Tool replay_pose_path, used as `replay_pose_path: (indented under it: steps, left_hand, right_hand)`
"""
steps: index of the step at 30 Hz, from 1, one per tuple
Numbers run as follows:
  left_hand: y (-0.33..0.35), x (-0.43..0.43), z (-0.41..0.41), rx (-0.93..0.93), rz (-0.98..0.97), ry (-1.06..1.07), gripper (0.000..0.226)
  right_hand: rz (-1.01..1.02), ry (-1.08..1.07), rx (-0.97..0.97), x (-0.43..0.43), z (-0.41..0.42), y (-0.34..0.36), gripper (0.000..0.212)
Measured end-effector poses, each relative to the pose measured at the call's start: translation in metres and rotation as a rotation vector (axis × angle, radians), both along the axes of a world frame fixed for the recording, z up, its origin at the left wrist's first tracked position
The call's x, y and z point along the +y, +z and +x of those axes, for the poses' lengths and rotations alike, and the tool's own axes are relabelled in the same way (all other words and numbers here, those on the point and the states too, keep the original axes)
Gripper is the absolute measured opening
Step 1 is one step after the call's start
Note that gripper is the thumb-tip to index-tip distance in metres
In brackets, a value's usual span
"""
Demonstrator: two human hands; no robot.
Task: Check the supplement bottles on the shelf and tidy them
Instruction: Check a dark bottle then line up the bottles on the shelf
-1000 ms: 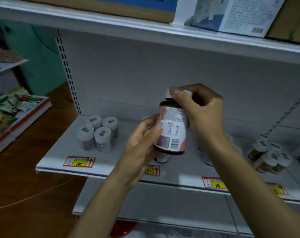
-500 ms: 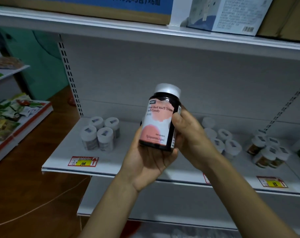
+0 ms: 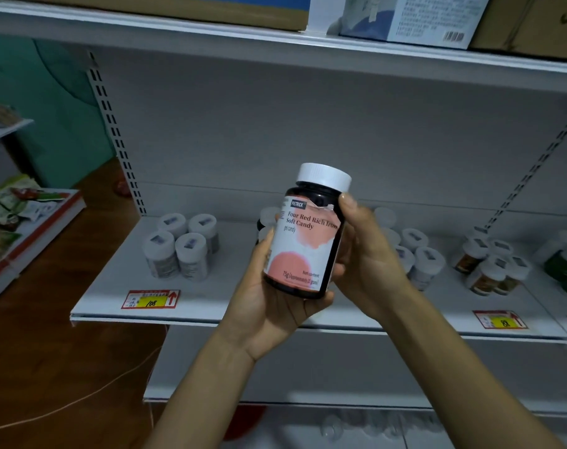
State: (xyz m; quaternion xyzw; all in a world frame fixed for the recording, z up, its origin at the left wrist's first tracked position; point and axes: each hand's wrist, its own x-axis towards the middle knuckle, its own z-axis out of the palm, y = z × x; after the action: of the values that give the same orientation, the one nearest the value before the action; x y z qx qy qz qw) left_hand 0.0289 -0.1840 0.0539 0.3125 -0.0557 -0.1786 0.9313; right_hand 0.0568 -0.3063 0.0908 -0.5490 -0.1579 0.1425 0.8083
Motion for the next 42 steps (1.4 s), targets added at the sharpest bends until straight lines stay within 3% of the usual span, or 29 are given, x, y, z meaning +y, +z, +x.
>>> replay_pose_path:
  steps: [5, 10, 18, 24, 30, 33, 37, 42]
  left_hand:
    - [-0.008, -0.004, 0.001, 0.038, -0.016, 0.042, 0.049]
    - [-0.008, -0.008, -0.002, 0.028, -0.039, 0.039, 0.042]
    - [-0.012, -0.005, -0.004, 0.062, -0.018, 0.086, 0.045]
    - [-0.009, -0.01, 0.006, 0.07, 0.131, 0.427, 0.05]
    - [-0.01, 0.0, 0.015, 0.064, 0.172, 0.581, 0.061]
    - [-0.012, 0.0, 0.017, 0.017, 0.217, 0.607, 0.05]
    - [-0.009, -0.005, 0.016, -0.035, 0.271, 0.621, 0.018]
    - [0.001, -0.018, 0.012, -0.074, 0.345, 0.605, 0.019]
  right_hand:
    - [-0.221, -0.119, -0.116, 0.0, -0.008, 0.0, 0.052]
    - [-0.242, -0.129, -0.125, -0.003, -0.012, 0.003, 0.036]
    - [-0.239, -0.141, -0.17, 0.0, -0.015, 0.005, 0.041]
    - [-0.212, -0.325, -0.07, 0.004, -0.003, -0.014, 0.044]
    - [-0.302, -0.463, -0.304, 0.016, -0.012, -0.043, 0.035]
    - [-0.344, -0.467, -0.342, 0.022, -0.016, -0.047, 0.045]
    - [-0.302, -0.547, -0.27, 0.022, -0.012, -0.04, 0.054]
    - [-0.285, -0.616, -0.24, 0.008, -0.007, -0.032, 0.053]
